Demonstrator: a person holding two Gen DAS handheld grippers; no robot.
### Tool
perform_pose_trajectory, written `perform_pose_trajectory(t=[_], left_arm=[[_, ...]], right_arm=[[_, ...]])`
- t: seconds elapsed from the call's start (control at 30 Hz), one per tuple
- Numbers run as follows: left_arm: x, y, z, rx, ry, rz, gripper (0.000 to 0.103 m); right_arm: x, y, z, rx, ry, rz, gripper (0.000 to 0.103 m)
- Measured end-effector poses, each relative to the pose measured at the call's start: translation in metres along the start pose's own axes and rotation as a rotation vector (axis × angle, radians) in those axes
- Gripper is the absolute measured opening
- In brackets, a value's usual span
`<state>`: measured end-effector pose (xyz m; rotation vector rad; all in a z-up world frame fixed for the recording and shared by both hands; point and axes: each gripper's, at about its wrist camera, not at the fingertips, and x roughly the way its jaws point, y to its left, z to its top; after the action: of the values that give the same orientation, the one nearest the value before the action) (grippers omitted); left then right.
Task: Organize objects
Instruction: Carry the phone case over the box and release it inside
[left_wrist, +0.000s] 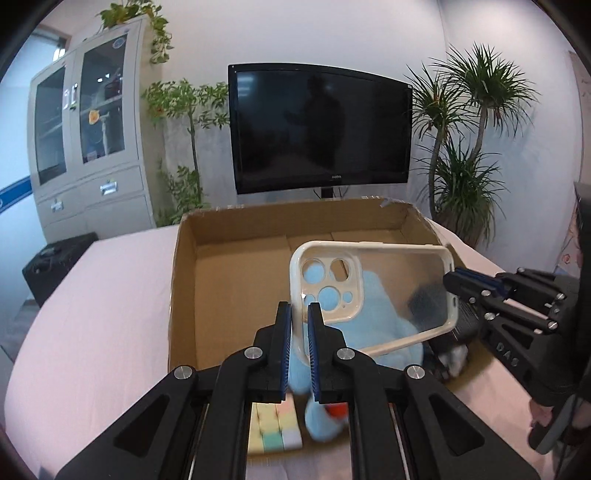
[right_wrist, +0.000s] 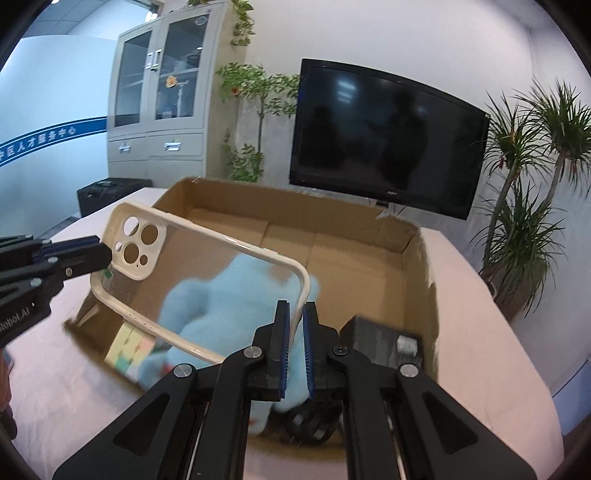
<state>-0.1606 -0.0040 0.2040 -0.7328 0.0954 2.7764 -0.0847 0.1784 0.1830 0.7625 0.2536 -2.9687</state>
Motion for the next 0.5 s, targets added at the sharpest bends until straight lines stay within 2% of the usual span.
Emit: perform_pose_trajectory(t=[0.13,0.27,0.5], left_arm=[[0.040,-0.002,0.028,-0.006,0.020,-0.006,0.006],[0.091,-0.004,0.054,0.013,0.090,0.001,0.006],[0.155,-0.007,0.065,0.024,0.181,0.045,0.006]], right_arm=[[0.029,-0.018,0.022,-0.008,0.017,-0.022,0.006],[0.064,-0.033,0.038,-0.014,0.057,-0.039,0.006],[0.118,-0.047,0.040,-0.015,0.145,-0.039,0.005]])
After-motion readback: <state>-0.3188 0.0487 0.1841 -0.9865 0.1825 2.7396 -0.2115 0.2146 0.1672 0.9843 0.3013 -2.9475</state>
